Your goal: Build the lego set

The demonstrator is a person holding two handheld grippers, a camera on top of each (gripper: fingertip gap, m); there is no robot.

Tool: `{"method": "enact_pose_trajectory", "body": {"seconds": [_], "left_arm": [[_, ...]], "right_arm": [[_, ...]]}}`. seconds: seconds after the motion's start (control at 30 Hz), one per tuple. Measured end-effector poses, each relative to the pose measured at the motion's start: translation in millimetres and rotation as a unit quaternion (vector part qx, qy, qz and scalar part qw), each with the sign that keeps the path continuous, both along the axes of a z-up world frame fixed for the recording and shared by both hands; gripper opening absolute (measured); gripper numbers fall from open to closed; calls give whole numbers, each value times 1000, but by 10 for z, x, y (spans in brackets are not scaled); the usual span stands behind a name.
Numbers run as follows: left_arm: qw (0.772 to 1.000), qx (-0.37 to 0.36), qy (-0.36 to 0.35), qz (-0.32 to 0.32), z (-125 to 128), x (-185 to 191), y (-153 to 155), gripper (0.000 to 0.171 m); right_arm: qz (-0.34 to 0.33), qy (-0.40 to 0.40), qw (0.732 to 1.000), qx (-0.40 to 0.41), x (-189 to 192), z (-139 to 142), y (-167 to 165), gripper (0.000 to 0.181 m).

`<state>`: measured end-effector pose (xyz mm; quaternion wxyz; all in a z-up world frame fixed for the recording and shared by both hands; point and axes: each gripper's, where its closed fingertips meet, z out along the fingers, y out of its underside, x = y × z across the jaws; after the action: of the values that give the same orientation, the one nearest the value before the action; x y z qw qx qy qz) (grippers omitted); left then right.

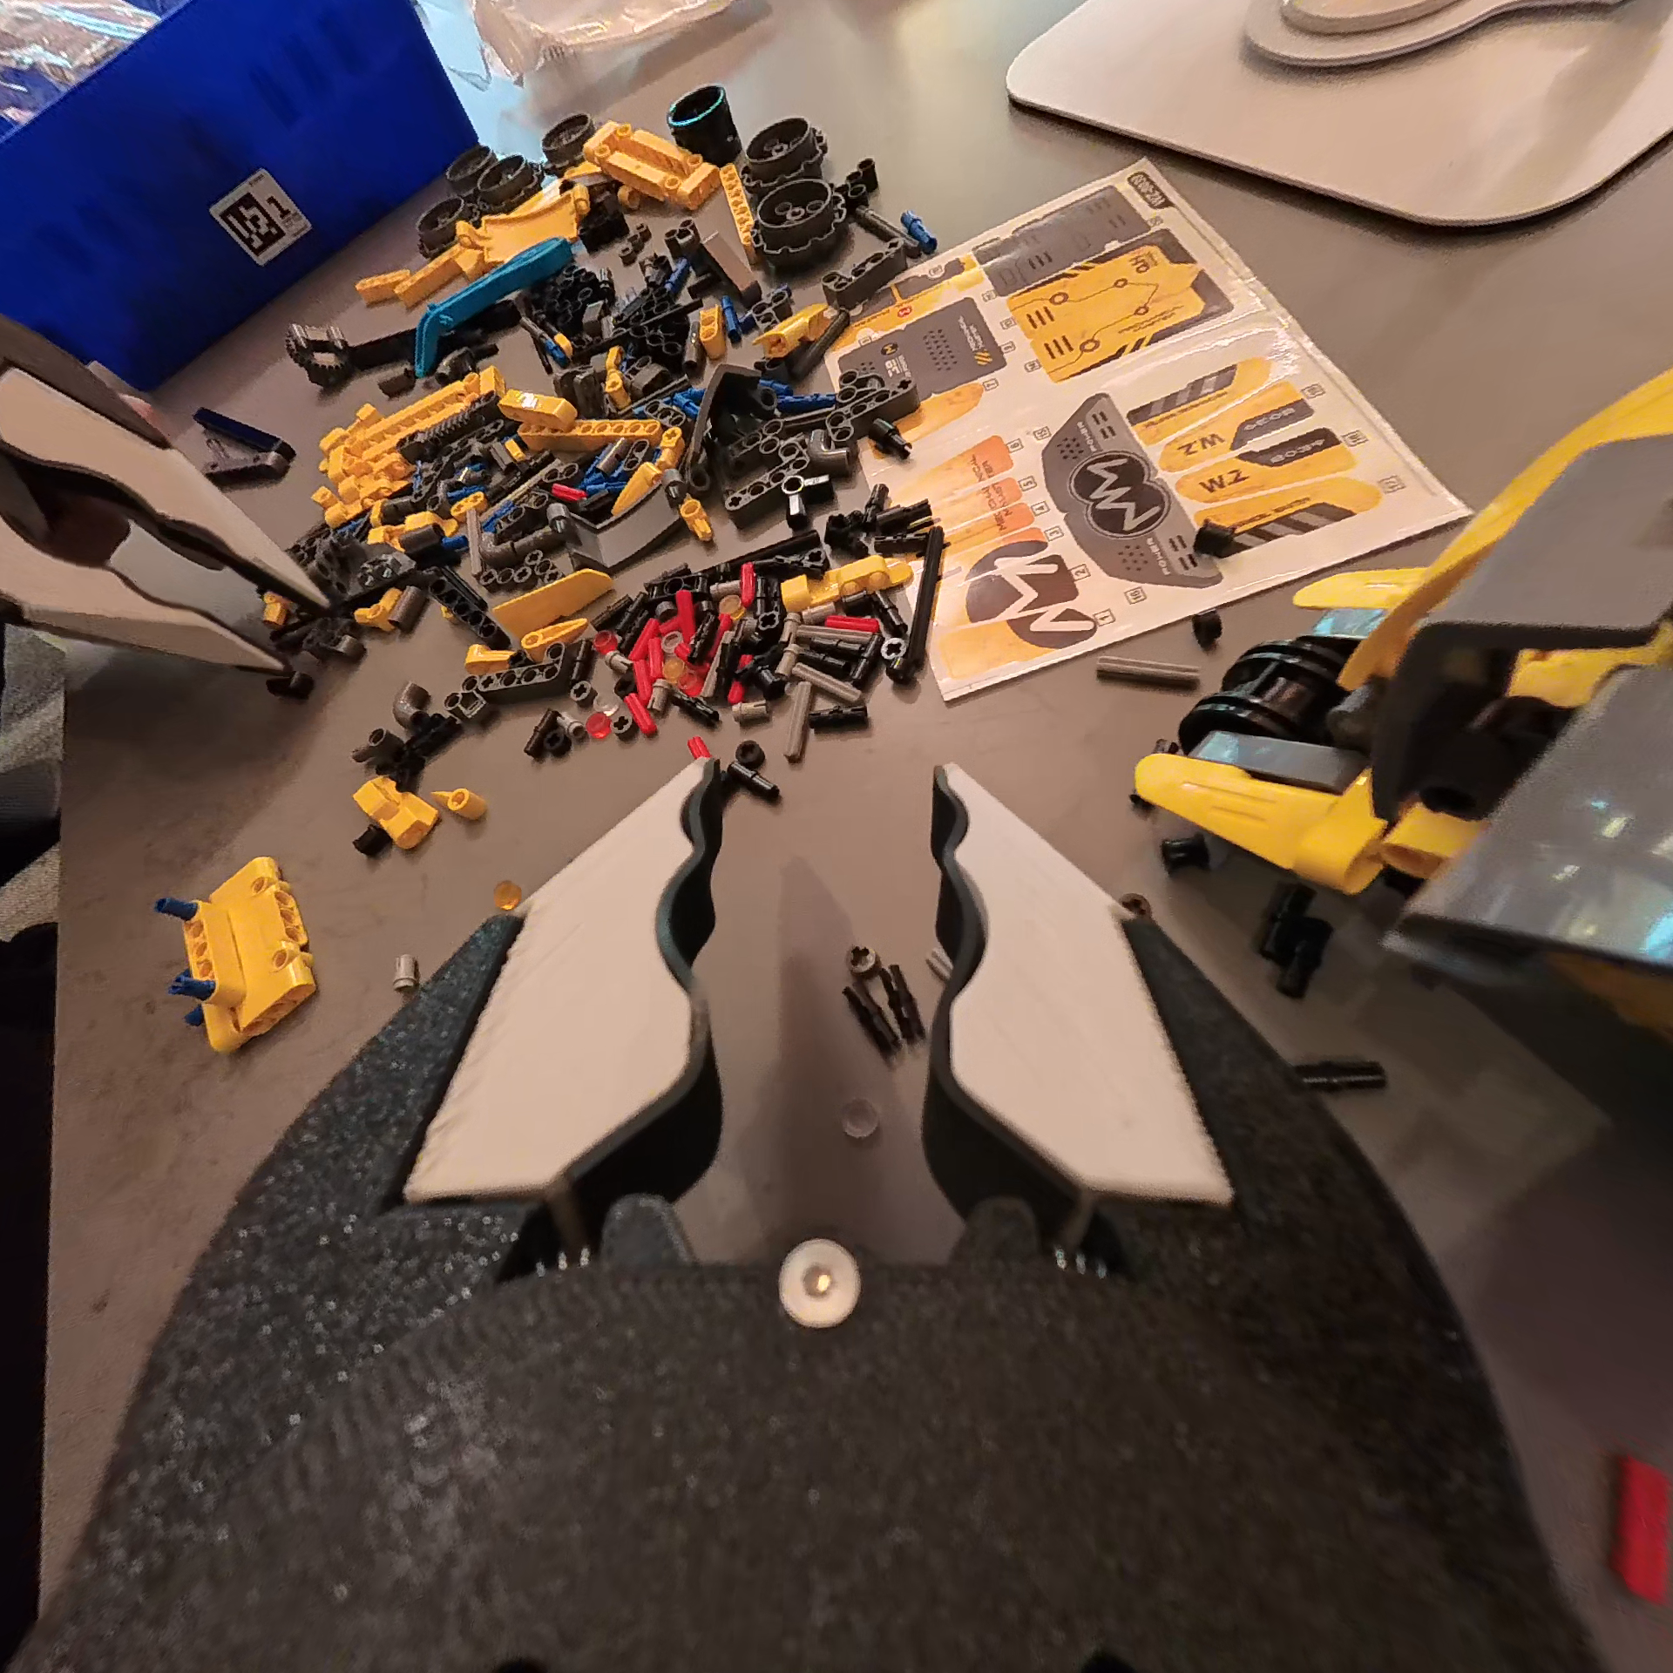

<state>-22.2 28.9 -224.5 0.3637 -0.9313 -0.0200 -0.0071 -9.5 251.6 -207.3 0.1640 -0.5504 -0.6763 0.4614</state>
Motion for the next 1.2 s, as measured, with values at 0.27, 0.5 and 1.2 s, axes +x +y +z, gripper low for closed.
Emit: {"method": "enact_pose_trajectory", "body": {"seconds": [0.27, 0.5, 1.2], "left_arm": [[1000, -9, 9, 7, -89, -48, 7, 11], [999, 35, 20, -16, 130, 11, 70, 12], [951, -34, 39, -305, -124, 1220, 1619, 13]], "right_arm": [[5, -2, 1000, 4, 4, -12, -16, 46], [3, 0, 1000, 2, 1, -3, -10, 46], [43, 63, 996, 43, 114, 248, -199, 43]]}}
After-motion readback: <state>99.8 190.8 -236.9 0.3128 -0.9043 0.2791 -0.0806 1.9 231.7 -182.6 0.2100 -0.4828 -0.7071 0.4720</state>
